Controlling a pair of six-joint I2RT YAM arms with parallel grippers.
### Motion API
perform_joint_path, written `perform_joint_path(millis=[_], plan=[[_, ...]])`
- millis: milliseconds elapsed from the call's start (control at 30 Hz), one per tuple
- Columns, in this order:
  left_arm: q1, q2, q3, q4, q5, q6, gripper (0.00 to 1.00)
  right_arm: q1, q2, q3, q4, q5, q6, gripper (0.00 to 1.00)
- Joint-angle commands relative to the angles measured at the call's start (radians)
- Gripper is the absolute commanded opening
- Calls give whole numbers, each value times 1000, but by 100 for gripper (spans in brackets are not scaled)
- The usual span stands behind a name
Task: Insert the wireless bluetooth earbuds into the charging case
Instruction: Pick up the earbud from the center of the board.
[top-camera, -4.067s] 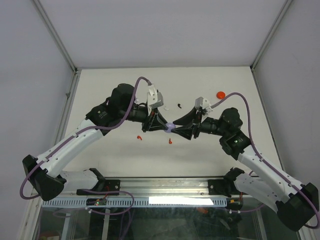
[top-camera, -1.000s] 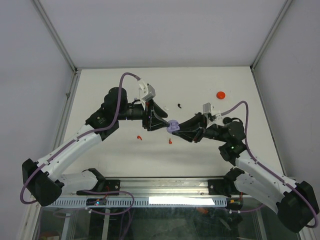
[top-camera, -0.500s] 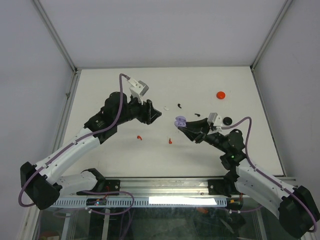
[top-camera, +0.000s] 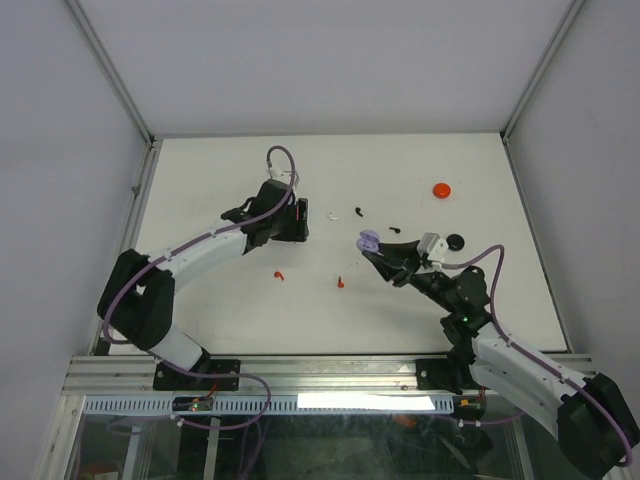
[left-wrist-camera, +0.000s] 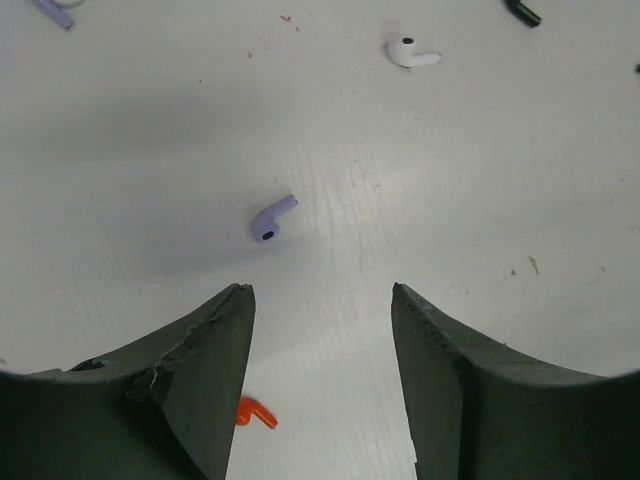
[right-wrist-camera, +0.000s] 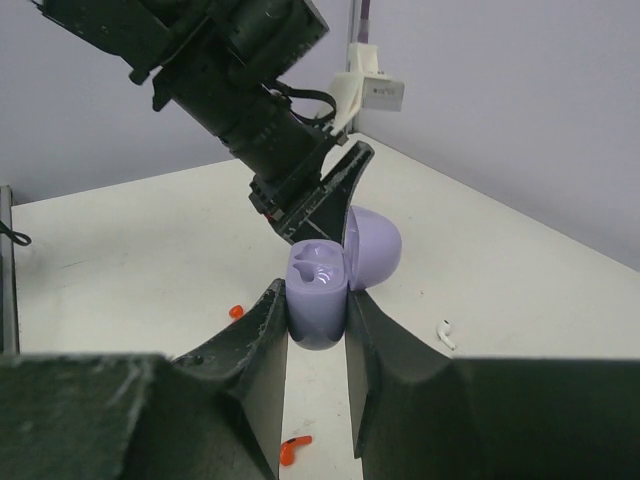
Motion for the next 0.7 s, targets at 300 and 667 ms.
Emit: perform_joint_path(millis=[300,667], plan=[[22,285,219,-1,-114,34,50,3,-29,-14,48,35,-23,0],[22,422,342,-70,-1,118,43,4,-34,-10,22,44,-30,0]])
